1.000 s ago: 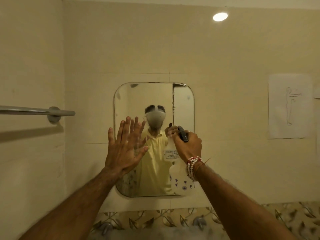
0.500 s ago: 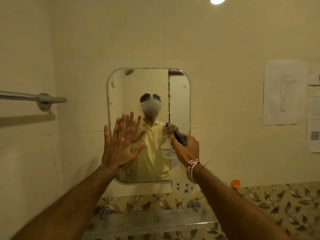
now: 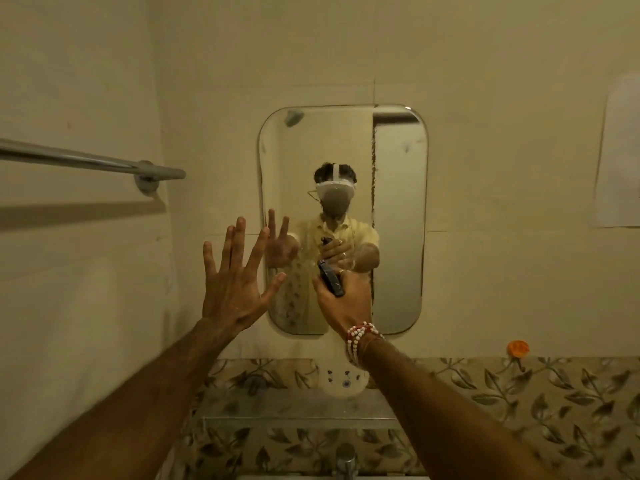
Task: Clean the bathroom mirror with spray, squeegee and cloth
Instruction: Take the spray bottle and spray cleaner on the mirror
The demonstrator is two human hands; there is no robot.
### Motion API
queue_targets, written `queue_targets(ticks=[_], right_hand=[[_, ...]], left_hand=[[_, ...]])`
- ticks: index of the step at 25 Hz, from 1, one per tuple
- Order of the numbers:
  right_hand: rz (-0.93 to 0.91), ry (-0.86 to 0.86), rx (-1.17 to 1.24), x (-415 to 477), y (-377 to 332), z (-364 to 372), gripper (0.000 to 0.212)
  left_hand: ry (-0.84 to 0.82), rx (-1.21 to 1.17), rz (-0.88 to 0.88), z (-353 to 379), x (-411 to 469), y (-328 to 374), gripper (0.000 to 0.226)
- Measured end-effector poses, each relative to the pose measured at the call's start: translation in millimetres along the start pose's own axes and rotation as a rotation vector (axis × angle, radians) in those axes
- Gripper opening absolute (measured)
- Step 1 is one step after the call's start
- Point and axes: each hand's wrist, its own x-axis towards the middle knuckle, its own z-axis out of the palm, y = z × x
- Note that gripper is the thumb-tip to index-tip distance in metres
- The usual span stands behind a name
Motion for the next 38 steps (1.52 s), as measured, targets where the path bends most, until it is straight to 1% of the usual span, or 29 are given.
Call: queue_targets(ticks=[4,6,11,13,15,19,21,25,28,29,31,36,38], right_hand=[[0.072,-0.015,-0.063,-23,7,22,0.041],[0.108,-0.039,-0.076,-33,17,26,0.041],[0.145,-0.090,-0.026,-59,45,26,0.022],[0.197,-0.059,-0.015,-69,53,25,0.024],[0.220,-0.009,-0.068,-77,62,20,0.030],[0.275,0.038,-0.094,-82,78,2,0.020],[0.287,0.098,-0.090,-80,88,-12,0.019],[0.327,0.254,-0.122,-72,104,-45,0.026],[0.379,0.264,-0.222,-66,111,-67,0.037],[0.388,0.264,-0.243,-64,112,-73,0.037],[0.373,0.291,-0.248,-57,109,-83,0.035],[0.192,0.337,-0.154,-20,75,-97,0.026],[0.170,0.349,-0.178,-4,62,-98,0.028]], left_hand=[[-0.002,0.019,-0.018,7,-16,-19,0.092],[0.009,0.017,-0.020,12,-22,-28,0.090],[-0.006,0.004,-0.008,28,-41,-28,0.089],[-0.031,-0.006,0.001,36,-50,-21,0.089],[-0.057,-0.018,0.010,43,-57,-12,0.089],[-0.060,-0.055,0.033,56,-61,6,0.089],[-0.059,-0.086,0.045,63,-59,18,0.089],[-0.049,-0.149,0.095,77,-51,52,0.089],[-0.013,-0.193,0.138,82,-45,75,0.089],[-0.004,-0.206,0.151,82,-43,81,0.089],[0.010,-0.226,0.171,79,-37,90,0.088],[0.038,-0.224,0.137,67,-12,95,0.089],[0.048,-0.221,0.126,63,-4,93,0.090]])
